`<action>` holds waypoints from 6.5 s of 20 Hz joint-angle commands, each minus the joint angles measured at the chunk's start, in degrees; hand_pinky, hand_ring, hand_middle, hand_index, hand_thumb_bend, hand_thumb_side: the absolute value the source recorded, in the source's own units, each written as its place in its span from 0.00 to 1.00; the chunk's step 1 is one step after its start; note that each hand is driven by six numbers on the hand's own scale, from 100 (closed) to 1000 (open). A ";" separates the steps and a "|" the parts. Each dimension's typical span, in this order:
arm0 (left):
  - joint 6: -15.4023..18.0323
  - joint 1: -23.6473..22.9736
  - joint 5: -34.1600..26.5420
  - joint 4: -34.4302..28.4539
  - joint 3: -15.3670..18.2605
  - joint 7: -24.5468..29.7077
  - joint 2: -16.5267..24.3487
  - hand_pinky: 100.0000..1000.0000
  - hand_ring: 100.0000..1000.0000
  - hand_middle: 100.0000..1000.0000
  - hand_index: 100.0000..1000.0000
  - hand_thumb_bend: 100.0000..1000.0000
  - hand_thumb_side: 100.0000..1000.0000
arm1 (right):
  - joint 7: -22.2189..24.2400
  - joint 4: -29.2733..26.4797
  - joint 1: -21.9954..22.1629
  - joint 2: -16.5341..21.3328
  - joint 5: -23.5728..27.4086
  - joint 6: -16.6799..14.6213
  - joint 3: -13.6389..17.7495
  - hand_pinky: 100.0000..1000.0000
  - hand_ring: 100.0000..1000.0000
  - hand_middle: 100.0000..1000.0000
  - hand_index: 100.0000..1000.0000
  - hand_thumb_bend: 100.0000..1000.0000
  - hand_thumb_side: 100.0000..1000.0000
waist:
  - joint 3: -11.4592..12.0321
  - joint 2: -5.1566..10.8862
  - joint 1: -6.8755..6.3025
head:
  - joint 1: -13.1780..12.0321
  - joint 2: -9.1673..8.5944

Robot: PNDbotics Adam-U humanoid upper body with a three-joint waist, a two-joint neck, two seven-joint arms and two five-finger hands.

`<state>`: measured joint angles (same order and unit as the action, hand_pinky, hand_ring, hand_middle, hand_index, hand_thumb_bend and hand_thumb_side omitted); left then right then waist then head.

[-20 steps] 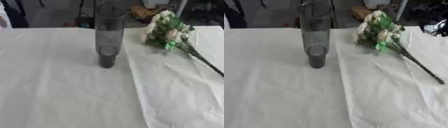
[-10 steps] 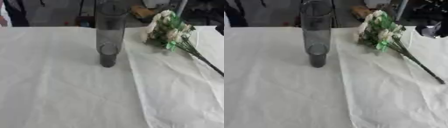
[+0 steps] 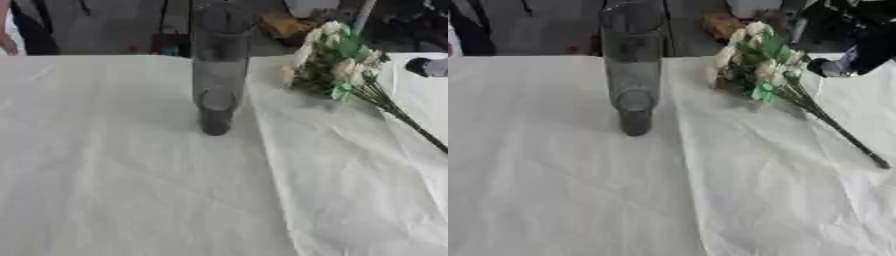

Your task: Arrange flowers into the vase.

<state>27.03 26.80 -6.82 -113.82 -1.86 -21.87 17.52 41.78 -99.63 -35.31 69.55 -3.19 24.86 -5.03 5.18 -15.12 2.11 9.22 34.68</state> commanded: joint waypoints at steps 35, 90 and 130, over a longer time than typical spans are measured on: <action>-0.44 0.74 -0.78 -0.77 -0.11 0.32 0.09 0.72 0.77 0.84 0.86 0.00 0.60 | 6.20 24.25 -9.55 -12.43 -20.07 -0.34 -2.99 0.93 1.00 1.00 1.00 0.45 0.17 | 0.17 1.03 0.37 | -0.17 0.28; 1.32 2.54 1.85 -0.77 -1.68 1.65 -2.33 0.73 0.78 0.86 0.86 0.00 0.57 | -10.94 35.92 -7.18 -10.14 -21.46 5.66 4.73 0.92 1.00 1.00 1.00 0.39 0.19 | 5.29 -5.94 -1.28 | 4.74 -5.41; 2.05 3.46 3.62 -0.77 -2.74 2.64 -2.75 0.74 0.79 0.85 0.85 0.00 0.55 | -19.60 32.62 -3.74 -7.51 -15.73 2.65 6.08 0.56 0.79 0.73 0.78 0.01 0.10 | 5.81 -9.12 -1.67 | 6.43 -7.29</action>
<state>29.12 29.75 -3.41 -113.82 -4.67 -19.29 14.06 21.94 -65.80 -38.29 58.88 -19.08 27.53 0.51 11.00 -25.72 0.31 15.68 27.69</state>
